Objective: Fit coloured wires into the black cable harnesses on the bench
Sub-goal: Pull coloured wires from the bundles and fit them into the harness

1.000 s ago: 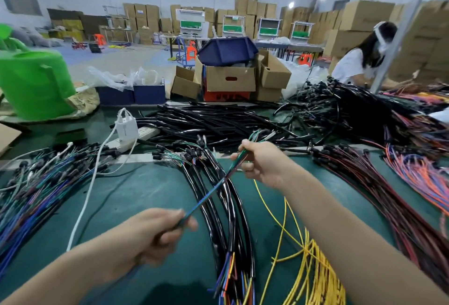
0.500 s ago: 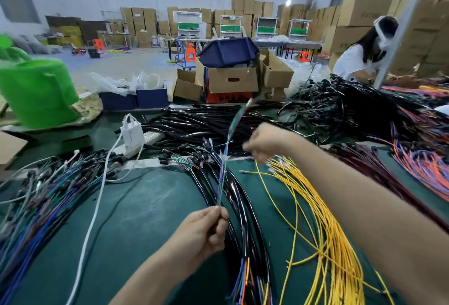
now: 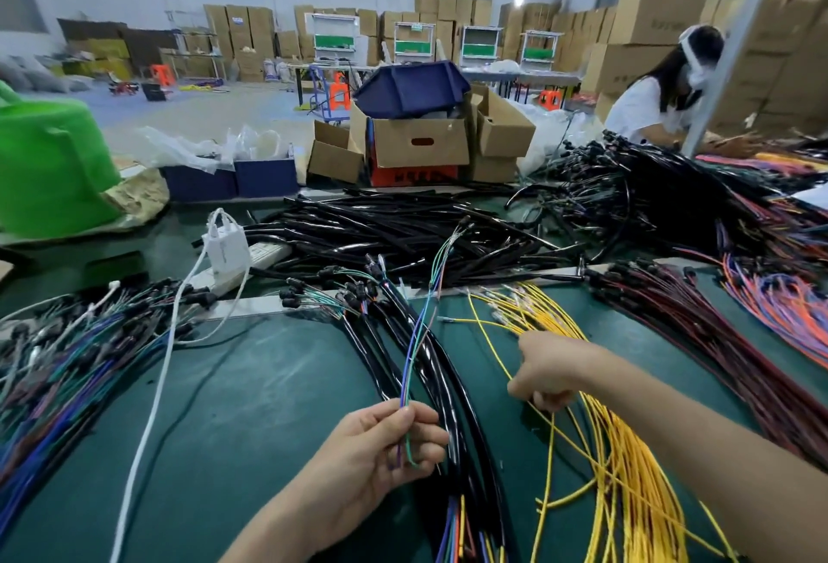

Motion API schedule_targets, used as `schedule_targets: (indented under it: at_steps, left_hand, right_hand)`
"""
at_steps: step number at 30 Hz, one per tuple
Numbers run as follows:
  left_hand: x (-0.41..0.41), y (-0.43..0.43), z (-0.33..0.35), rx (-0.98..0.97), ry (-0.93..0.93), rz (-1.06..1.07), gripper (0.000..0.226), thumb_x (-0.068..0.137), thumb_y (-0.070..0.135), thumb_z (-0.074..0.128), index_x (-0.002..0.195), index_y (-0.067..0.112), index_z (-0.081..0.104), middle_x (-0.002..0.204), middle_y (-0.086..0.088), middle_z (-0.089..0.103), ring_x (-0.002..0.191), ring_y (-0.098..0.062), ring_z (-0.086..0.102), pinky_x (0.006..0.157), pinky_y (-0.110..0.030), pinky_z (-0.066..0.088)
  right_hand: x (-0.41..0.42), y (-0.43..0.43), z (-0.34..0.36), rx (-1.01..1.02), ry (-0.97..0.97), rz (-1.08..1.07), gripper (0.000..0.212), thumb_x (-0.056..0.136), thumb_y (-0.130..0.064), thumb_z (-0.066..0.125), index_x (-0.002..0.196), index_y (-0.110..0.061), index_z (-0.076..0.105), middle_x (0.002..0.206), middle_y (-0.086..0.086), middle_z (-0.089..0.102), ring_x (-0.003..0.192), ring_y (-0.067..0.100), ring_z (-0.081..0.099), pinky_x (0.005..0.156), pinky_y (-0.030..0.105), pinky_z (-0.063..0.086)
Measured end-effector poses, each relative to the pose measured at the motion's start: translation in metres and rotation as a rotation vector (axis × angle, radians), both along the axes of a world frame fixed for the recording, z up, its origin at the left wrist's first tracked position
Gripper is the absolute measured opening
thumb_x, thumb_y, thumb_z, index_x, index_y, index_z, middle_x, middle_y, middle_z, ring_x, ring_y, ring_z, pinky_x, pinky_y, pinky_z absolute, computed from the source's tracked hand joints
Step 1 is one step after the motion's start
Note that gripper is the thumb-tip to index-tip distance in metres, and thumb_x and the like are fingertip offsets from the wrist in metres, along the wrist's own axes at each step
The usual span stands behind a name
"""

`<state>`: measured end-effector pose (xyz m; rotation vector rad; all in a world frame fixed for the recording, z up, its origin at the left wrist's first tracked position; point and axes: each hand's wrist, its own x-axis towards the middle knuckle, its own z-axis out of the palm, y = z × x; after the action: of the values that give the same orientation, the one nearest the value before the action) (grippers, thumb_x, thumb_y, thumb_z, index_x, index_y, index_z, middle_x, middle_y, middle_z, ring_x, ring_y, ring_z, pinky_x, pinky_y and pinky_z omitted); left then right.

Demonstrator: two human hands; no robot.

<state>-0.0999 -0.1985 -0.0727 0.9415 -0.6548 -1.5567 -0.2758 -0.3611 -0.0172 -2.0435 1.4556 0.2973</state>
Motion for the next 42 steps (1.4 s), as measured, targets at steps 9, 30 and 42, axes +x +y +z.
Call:
schedule_targets:
  at_steps: [9,30,42]
  left_hand:
    - [-0.001,-0.001,0.001,0.000,0.051,0.006,0.017,0.084,0.013,0.050,0.084,-0.002,0.057,0.104,-0.030,0.067,0.087,-0.029,0.071,0.067,-0.030,0.058]
    - [0.001,0.001,0.000,0.010,0.067,-0.088,0.027,0.083,0.012,0.054,0.098,-0.001,0.071,0.071,-0.014,0.063,0.041,-0.006,0.040,0.049,-0.022,0.047]
    - [-0.002,-0.002,0.004,0.018,0.075,0.008,0.017,0.083,0.017,0.052,0.086,0.002,0.059,0.057,-0.011,0.057,0.040,-0.013,0.048,0.047,-0.028,0.049]
  right_hand:
    - [0.004,-0.010,0.091,0.187,-0.851,-0.225,0.010,0.092,-0.008,0.042,0.082,-0.007,0.044,0.059,0.013,0.066,0.037,0.011,0.050,0.033,0.015,0.036]
    - [0.066,-0.005,0.012,0.123,-1.088,-0.340,0.017,0.099,-0.002,0.039,0.085,-0.007,0.047,0.065,0.015,0.062,0.042,0.014,0.057,0.042,0.020,0.048]
    - [0.055,0.050,-0.014,0.476,-1.145,-0.208,0.007,0.090,-0.002,0.058,0.086,-0.007,0.061,0.070,0.005,0.067,0.054,0.007,0.061,0.051,0.014,0.050]
